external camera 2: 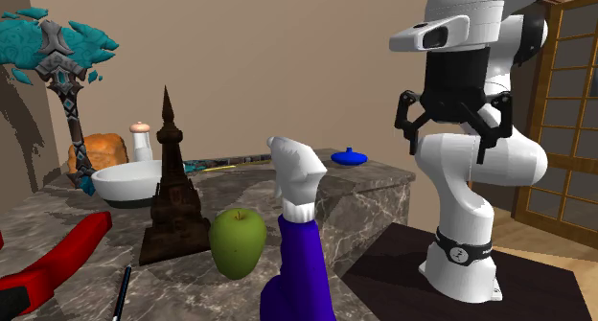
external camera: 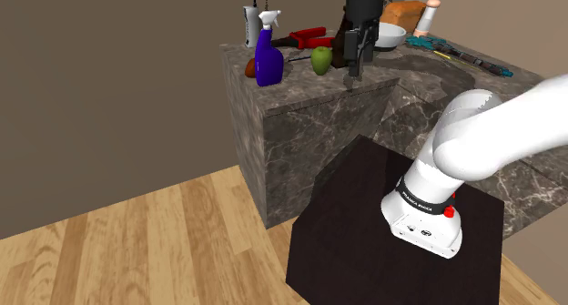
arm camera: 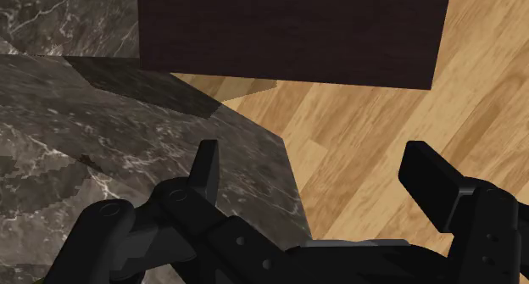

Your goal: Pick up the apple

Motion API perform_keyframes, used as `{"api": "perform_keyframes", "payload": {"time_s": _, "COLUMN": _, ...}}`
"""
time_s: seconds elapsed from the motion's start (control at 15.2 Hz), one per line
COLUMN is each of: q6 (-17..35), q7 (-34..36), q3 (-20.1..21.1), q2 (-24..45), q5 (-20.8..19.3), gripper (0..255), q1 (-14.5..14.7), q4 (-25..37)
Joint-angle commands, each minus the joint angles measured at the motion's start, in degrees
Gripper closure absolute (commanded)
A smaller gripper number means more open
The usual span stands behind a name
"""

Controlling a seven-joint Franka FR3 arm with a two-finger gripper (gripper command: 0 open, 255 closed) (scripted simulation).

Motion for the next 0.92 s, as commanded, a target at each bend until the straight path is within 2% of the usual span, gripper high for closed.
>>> {"api": "perform_keyframes", "payload": {"time_s": 0.0, "q6": 0.0, "q7": 0.0, "q3": 0.0, "q2": 0.0, "q5": 0.0, "gripper": 0, "q1": 0.0, "q4": 0.0}}
{"api": "perform_keyframes", "payload": {"time_s": 0.46, "q6": 7.6, "q7": -6.7, "q3": -4.5, "q2": 13.0, "q5": -6.2, "gripper": 0, "q1": -1.6, "q4": 5.5}}
{"api": "perform_keyframes", "payload": {"time_s": 0.86, "q6": 12.8, "q7": -12.0, "q3": -7.7, "q2": 25.0, "q5": -9.7, "gripper": 0, "q1": -2.7, "q4": 12.9}}
